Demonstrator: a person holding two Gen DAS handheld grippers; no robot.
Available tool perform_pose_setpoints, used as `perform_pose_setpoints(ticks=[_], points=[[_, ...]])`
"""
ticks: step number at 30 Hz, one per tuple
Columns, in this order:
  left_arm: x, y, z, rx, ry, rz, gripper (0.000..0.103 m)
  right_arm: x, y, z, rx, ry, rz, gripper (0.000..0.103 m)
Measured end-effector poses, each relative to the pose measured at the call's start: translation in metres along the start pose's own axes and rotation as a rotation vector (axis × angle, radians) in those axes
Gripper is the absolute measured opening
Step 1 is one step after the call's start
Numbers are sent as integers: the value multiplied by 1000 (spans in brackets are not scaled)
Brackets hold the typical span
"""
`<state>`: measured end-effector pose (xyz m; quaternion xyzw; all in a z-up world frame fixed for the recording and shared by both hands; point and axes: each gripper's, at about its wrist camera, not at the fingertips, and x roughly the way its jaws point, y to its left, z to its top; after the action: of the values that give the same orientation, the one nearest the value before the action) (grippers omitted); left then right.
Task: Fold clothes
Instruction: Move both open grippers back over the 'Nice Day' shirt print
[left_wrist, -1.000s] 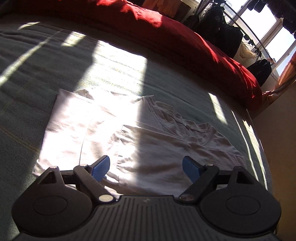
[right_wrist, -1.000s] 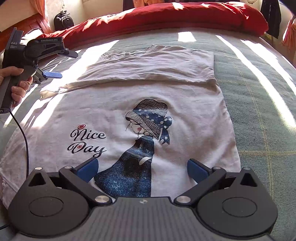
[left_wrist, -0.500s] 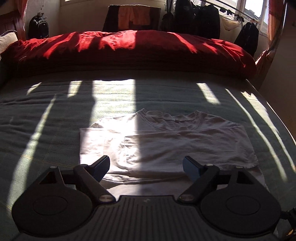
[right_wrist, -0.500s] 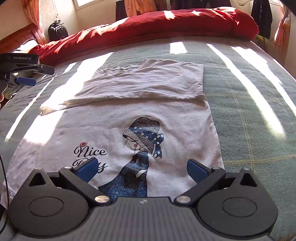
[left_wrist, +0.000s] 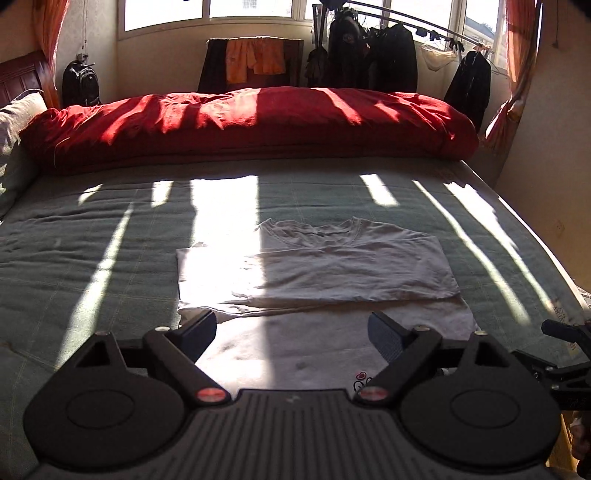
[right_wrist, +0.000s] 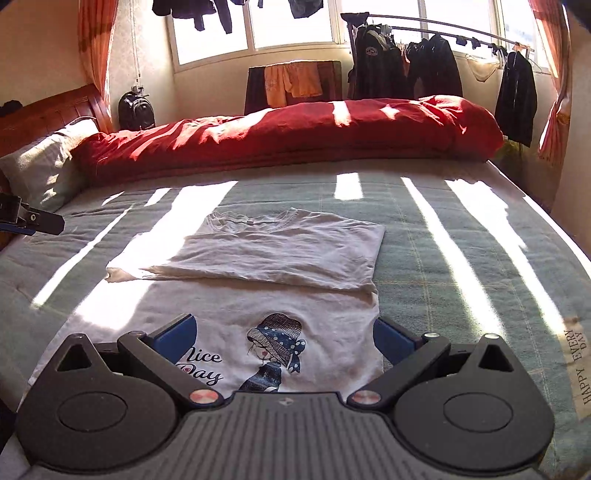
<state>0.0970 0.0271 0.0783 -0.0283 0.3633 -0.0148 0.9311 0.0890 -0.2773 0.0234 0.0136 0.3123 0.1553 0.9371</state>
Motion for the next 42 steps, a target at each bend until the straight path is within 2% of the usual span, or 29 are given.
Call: perform_pose_setpoints(ticks=[4,8,11,13,14,19,22,31,33,36,42], points=[[-24,-18,3,35,-95,-8,89,-8,5,13,-34,-61,35,103],[-17,-37,-9,90,-153,3,97,2,11,7,-40,-44,50,103],[11,-47,-34,136,-106,40,97,22,18,-14,-46,32,17,103],[37,-51,-56,154,-29,75,97,36,22,-30,-53,105,-4,103],[51,-50,-68,143,18,89,97,42,24,-37,-47,139,-13,103],[83,-40,-106,80,123,116,97,60,31,-60,-49,238,-60,103],[88,-30,-117,38,142,110,97,66,34,-61,-54,255,-73,103],[110,-7,-123,-4,173,160,97,108,48,-44,-96,254,-99,103],[117,-1,-130,-19,191,154,97,118,51,-48,-102,271,-103,103],[115,4,-140,-45,175,133,97,129,55,-59,-102,299,-101,103],[108,6,-148,-70,179,116,101,127,53,-72,-73,263,-93,103]])
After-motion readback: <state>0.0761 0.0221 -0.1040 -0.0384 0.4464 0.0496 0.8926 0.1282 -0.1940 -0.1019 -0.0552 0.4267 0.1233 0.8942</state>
